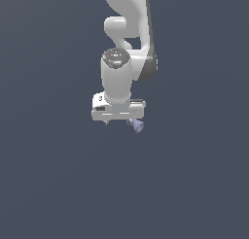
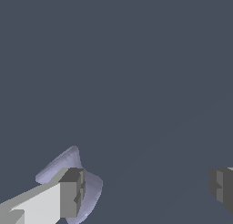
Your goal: Pick up the object and move it to a goal position.
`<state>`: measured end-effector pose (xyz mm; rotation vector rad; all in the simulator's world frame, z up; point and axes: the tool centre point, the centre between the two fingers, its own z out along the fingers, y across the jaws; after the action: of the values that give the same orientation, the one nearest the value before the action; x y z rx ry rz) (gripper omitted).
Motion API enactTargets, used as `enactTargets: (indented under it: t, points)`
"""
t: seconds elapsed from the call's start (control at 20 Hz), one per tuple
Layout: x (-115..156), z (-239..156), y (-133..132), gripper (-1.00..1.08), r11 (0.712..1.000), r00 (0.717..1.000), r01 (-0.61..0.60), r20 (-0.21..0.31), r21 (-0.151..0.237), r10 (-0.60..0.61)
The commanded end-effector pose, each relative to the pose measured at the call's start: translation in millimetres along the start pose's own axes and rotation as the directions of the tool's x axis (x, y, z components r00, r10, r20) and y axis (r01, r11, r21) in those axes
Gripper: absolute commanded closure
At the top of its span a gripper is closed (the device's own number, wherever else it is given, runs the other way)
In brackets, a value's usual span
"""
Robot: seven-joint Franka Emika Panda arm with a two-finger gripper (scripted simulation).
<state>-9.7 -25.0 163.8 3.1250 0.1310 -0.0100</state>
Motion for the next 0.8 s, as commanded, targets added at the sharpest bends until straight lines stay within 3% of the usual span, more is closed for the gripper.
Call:
enactTargets:
  t: [0.0,0.3,0.75]
  points:
    - [-5.0,5.9,-8.3,-0.92,0.998,0.998,0.055,0.0,0.001,-0.055]
    - [-23.2,24.3,-35.4,-0.92,0.971,0.971,0.238,-0.003,0.003,-0.238]
    - [-54.0,48.3,-73.6,-0.92,0.872,0.872,0.489,-0.01,0.006,-0.489]
